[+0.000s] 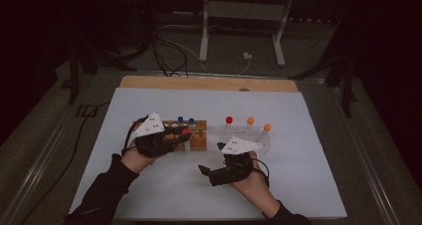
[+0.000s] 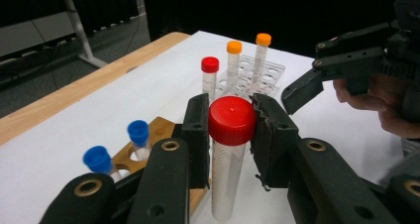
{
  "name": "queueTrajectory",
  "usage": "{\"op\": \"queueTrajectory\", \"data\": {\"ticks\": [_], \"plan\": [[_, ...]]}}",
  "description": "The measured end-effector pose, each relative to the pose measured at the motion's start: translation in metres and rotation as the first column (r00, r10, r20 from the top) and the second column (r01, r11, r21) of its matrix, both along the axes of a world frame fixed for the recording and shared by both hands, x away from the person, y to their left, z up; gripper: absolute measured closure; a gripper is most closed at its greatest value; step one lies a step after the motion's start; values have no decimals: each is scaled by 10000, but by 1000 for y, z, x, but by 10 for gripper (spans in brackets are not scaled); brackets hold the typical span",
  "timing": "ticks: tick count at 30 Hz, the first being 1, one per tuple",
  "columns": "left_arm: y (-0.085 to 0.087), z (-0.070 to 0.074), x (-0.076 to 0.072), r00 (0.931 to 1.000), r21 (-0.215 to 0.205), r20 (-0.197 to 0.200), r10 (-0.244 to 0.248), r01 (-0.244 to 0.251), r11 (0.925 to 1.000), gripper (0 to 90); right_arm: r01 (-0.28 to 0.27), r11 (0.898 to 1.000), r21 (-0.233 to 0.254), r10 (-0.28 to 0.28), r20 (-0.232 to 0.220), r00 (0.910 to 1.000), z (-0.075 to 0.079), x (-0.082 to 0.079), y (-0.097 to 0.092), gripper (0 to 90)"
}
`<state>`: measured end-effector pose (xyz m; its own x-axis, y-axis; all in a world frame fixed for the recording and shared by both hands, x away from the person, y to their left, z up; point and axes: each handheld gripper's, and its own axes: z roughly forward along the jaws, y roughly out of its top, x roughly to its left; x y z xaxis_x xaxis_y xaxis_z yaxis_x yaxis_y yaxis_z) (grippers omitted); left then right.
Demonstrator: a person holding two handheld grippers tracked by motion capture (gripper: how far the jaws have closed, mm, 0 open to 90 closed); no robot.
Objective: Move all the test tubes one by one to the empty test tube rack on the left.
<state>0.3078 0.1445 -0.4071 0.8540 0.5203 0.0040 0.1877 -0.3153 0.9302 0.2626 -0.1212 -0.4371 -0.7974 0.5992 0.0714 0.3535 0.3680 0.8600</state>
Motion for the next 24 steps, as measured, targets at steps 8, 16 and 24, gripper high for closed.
{"op": "queueTrajectory", "data": {"ticks": [8,16,24], "plan": [[12,10,6,9976,-130,232,646,-643,9978,713,-103,9996,281,101,80,9999,3,-1,-3,6],[26,17,14,9893,-178,485,1375,-1368,9904,713,-111,9997,196,107,198,9997,4,-2,-3,0],[32,12,32,9745,-511,547,2176,-2150,9753,714,-108,9999,114,105,225,9997,2,-3,-2,0]]}}
